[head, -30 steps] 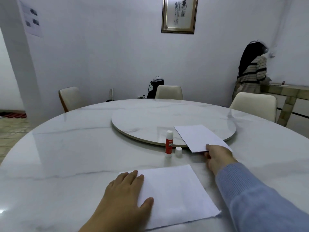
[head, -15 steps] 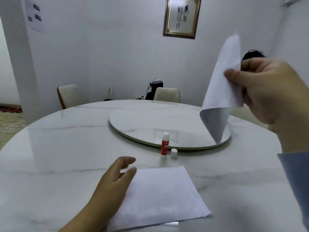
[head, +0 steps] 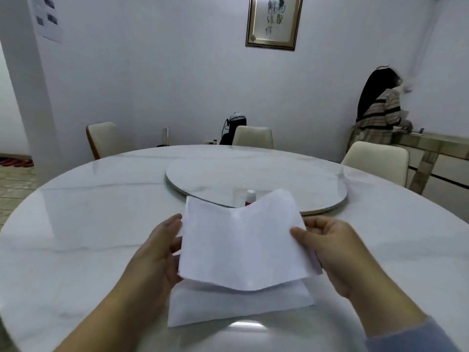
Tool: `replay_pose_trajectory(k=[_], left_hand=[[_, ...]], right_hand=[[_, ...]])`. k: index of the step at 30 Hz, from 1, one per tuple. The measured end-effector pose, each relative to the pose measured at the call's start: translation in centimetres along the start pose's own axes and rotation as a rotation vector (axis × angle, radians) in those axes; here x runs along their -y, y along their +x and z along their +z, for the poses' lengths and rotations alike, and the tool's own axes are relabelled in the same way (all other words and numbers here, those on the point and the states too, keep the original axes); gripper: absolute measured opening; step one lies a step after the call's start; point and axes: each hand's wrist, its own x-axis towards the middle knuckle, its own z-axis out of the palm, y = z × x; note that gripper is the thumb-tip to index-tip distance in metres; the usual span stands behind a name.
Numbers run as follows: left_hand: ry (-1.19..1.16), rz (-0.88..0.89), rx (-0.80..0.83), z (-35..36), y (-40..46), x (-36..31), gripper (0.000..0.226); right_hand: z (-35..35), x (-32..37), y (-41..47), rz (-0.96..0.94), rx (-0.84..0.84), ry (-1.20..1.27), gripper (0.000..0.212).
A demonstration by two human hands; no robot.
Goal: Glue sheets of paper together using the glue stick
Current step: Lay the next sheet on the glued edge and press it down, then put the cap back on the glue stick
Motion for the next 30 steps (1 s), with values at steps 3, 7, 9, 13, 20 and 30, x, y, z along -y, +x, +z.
replay_pose_trajectory(k=[3, 7, 9, 13, 20, 30], left_hand=[[0.511, 0.03, -0.136, -0.1, -0.1, 0.5, 0.051], [0.688, 0.013, -0.173, -0.2, -0.6, 0.2, 0.05], [0.682, 0.001, -0.179, -0.4, -0.8, 0.0, 0.048], [0.813, 0.029, -0.214, -0.8, -0.7, 0.1, 0.048], [1.008, 0.069, -0.21, -1.2, -1.1, 0.5, 0.053], [1.185, 0.136, -0.205, -1.5, -0.8, 1.1, 0.032]], right_hand=[[-0.1, -2.4, 0.5, 0.071, -0.021, -0.075, 0.007], [0.0, -3.2, 0.8, 0.104, -0.028, -0.1, 0.008], [0.1, -3.3, 0.8, 0.13, -0.019, -0.116, 0.009], [0.1, -3.5, 0.5, 0.118, 0.001, -0.19, 0.027], [0.4, -3.9, 0.6, 0.038, 0.033, -0.465, 0.025], [0.8, -4.7, 0.8, -0.018, 0.008, -0.679, 0.019]])
